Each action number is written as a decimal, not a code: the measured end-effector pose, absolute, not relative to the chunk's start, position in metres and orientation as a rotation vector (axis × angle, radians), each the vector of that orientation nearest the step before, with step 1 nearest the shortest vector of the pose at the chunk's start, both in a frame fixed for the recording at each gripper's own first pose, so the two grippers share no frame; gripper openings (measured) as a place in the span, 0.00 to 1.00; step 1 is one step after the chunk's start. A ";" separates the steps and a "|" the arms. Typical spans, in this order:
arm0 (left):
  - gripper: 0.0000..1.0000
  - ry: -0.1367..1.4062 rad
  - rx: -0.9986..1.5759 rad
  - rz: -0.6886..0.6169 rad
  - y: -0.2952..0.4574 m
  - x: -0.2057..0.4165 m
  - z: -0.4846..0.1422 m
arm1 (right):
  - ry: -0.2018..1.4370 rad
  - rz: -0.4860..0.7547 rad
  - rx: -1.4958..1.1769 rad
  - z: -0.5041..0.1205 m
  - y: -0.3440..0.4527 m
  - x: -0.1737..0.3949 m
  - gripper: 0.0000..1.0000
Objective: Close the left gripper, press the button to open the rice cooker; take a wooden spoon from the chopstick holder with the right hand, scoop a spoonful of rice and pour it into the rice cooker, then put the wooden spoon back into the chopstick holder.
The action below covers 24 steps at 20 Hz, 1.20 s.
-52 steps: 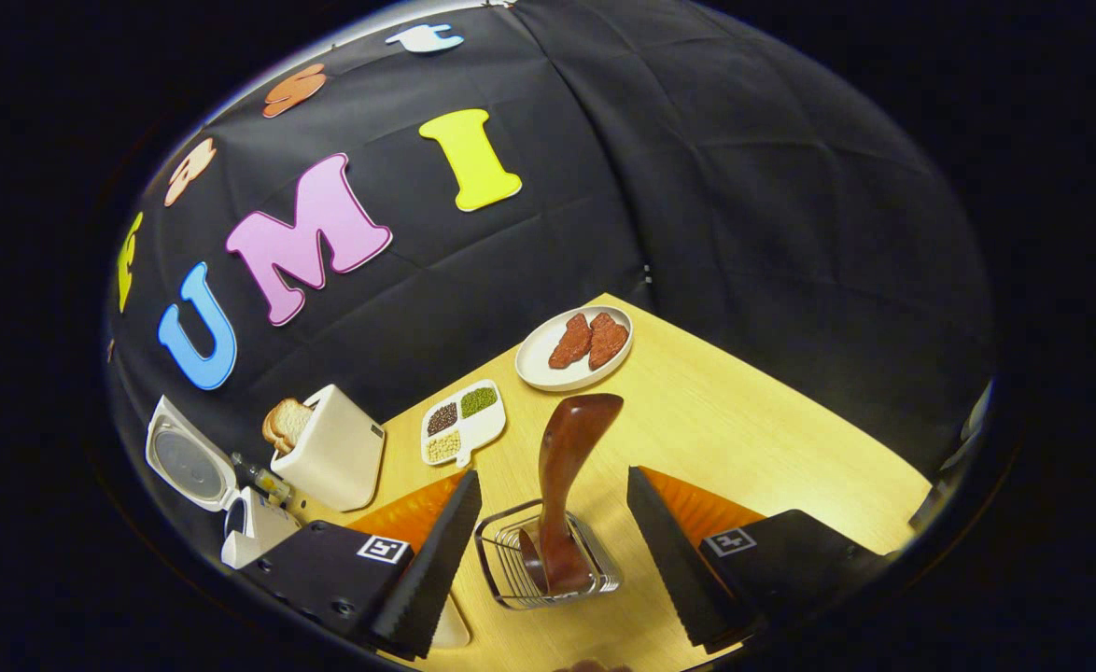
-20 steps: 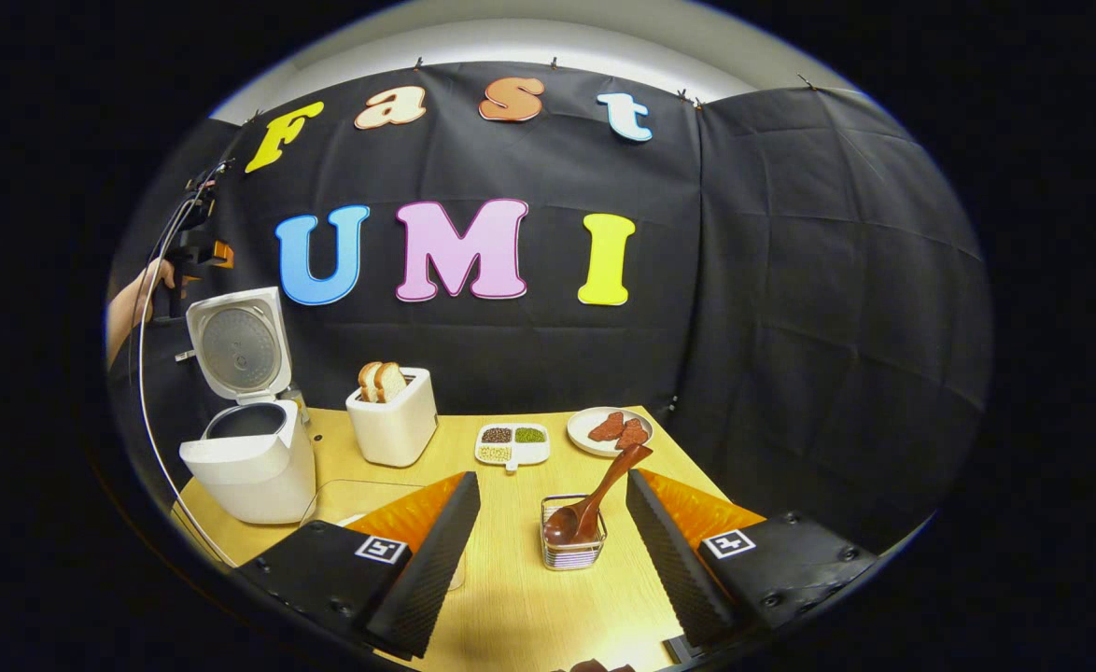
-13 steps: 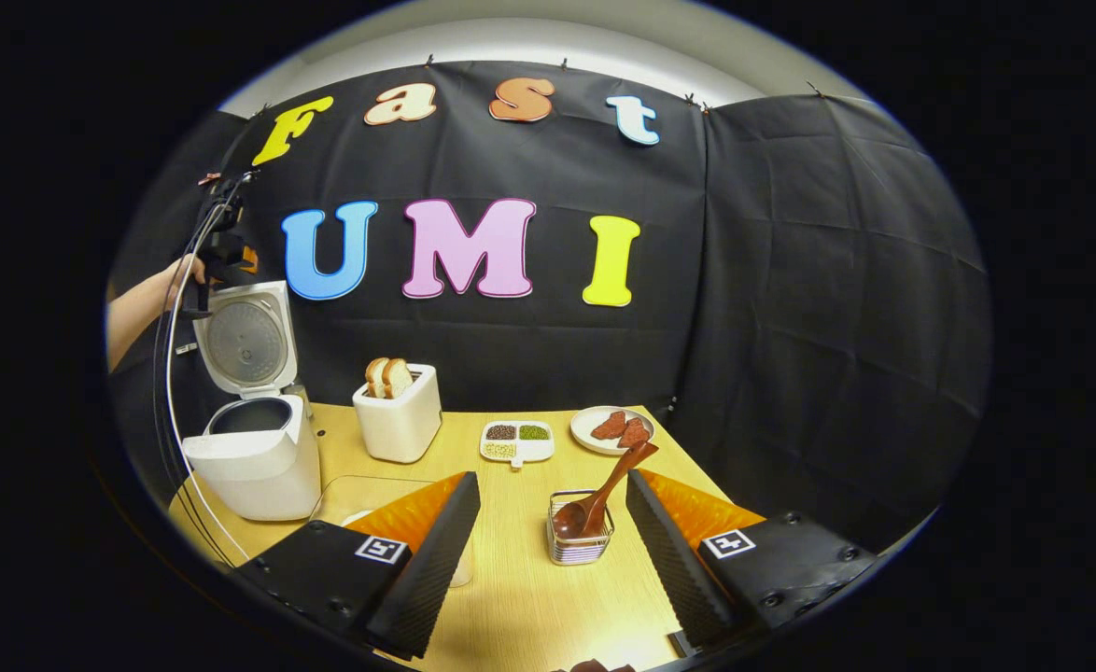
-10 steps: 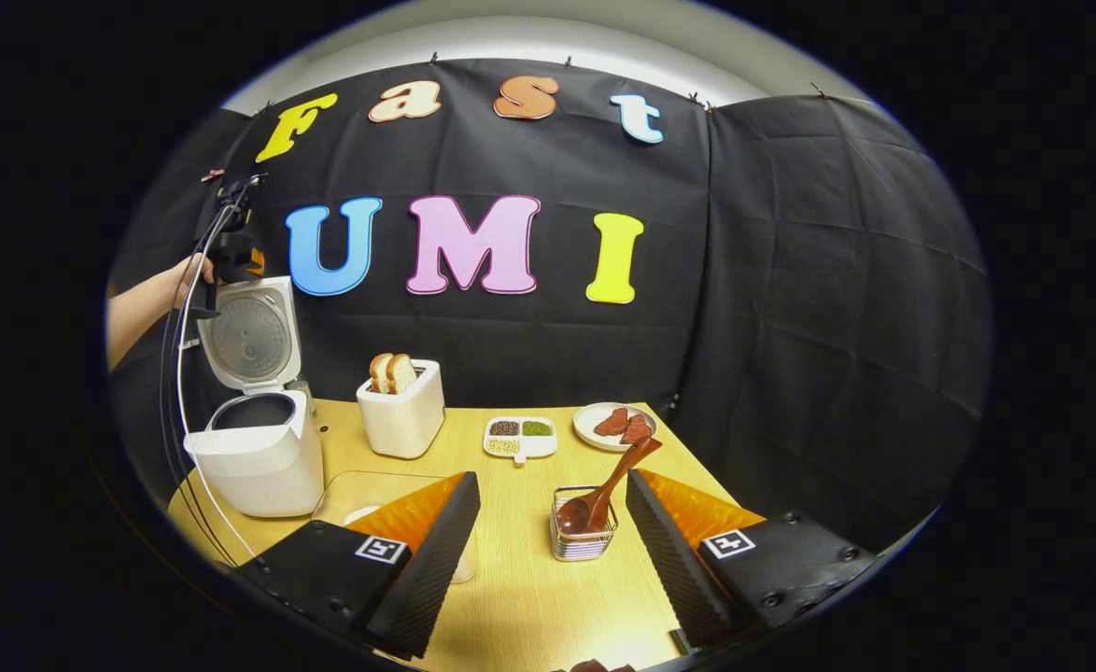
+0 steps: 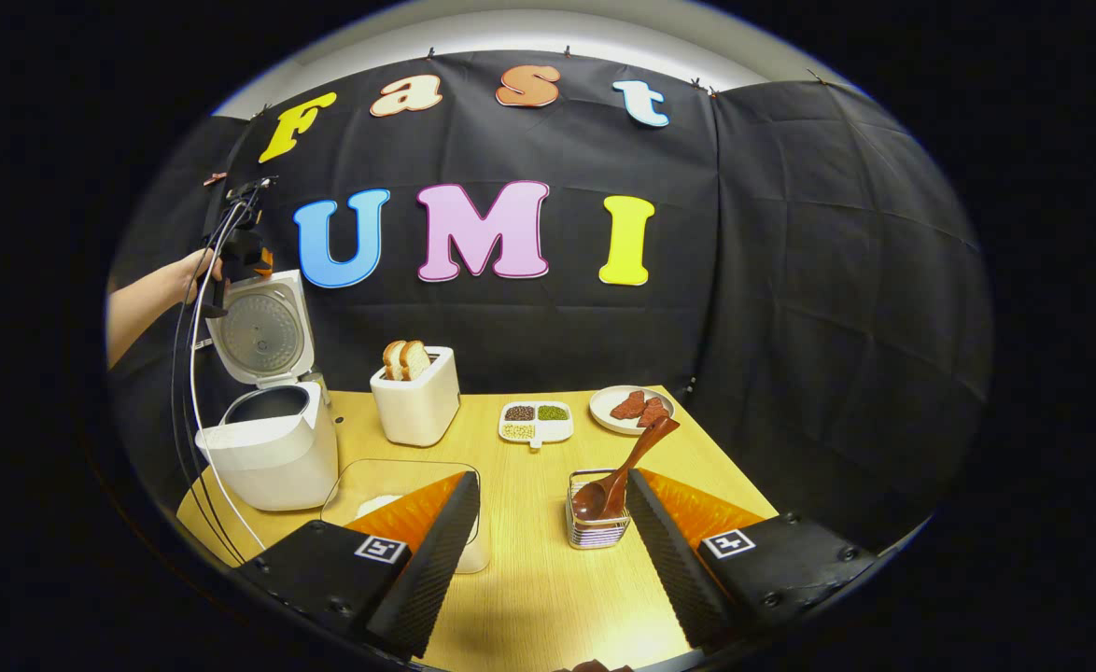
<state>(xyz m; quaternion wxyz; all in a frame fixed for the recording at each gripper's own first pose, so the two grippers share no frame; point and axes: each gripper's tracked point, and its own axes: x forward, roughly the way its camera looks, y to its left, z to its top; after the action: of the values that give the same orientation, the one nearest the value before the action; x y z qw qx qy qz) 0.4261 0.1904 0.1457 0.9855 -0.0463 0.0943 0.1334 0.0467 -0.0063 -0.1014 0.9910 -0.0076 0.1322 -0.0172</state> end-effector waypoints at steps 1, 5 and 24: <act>0.99 0.199 -0.096 0.271 0.188 0.420 0.144 | 0.266 -0.027 -0.013 -0.102 -0.007 0.046 0.99; 0.99 0.225 -0.103 0.285 0.176 0.394 0.127 | 0.274 0.031 -0.013 -0.106 -0.003 0.048 0.99; 0.99 0.235 -0.091 0.320 0.114 0.295 -0.028 | 0.370 0.229 -0.064 -0.141 0.010 0.058 0.99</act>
<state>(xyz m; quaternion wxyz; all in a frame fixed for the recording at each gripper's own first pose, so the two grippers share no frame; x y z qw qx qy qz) 0.2945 0.1136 -0.0278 0.9793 -0.0454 0.1169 0.1588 0.0582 0.0099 -0.1406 0.9759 -0.0319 0.1834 0.1136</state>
